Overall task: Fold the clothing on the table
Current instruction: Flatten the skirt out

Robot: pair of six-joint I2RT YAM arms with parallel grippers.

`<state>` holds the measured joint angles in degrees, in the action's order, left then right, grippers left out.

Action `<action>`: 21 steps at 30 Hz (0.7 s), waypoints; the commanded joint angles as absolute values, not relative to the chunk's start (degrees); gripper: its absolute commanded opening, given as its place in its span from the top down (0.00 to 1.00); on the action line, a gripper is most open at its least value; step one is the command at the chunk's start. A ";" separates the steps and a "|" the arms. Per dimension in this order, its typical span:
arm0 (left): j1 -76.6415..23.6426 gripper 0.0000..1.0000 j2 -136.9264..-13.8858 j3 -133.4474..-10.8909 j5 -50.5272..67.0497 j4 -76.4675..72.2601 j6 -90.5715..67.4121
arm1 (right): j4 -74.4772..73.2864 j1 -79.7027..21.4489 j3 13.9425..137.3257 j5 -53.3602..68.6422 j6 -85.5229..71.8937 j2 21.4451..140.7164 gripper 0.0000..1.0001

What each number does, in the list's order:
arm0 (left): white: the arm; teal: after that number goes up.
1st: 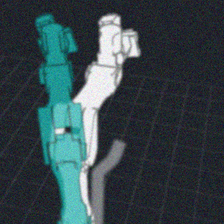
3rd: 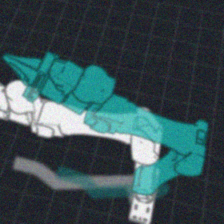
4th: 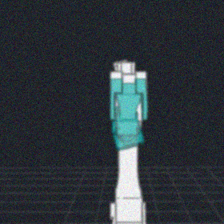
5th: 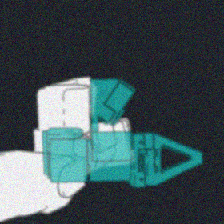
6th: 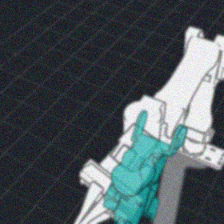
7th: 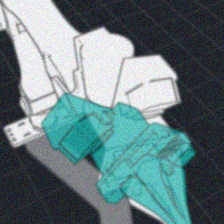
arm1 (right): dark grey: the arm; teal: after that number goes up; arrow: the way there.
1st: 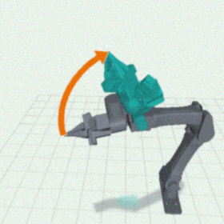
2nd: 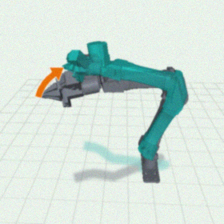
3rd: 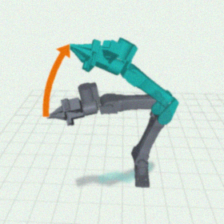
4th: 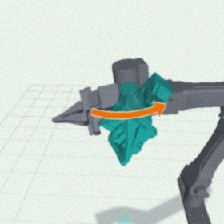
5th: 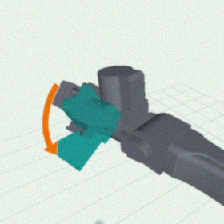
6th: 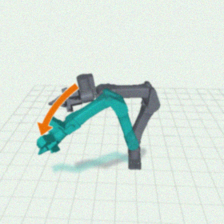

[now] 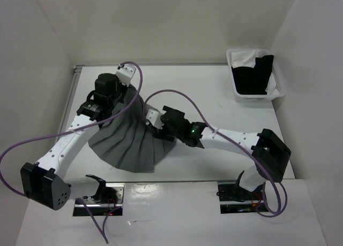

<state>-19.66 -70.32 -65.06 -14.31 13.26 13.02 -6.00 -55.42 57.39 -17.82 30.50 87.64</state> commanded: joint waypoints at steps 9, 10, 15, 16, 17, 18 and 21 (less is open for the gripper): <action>-18.28 0.93 -71.89 -66.36 -11.69 12.83 10.11 | -3.43 -63.46 57.92 -17.40 29.62 87.97 0.06; -18.28 0.93 -71.89 -65.84 -11.69 12.83 10.11 | -3.43 -63.46 57.92 -17.40 29.62 87.98 0.06; -18.28 0.93 -71.89 -65.83 -11.69 12.83 10.11 | -3.43 -63.46 57.92 -16.17 29.62 89.12 0.06; -18.28 0.93 -71.89 -65.83 -11.69 12.83 10.11 | -3.43 -63.46 57.92 -16.17 29.62 89.64 0.06; -18.28 0.93 -71.89 -65.83 -11.69 12.83 10.11 | -3.43 -63.46 57.92 -16.17 29.62 89.65 0.06; -18.28 0.93 -71.89 -65.83 -11.69 12.83 10.11 | -2.91 -63.46 57.92 -16.17 29.62 90.43 0.06; -18.28 0.93 -71.89 -65.83 -11.69 12.83 10.11 | -2.90 -63.46 57.92 -14.95 29.62 91.93 0.06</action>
<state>-18.55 -72.12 -65.06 -12.49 14.20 11.57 -5.67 -63.37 57.41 -16.32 30.37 90.19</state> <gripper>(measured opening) 0.075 0.943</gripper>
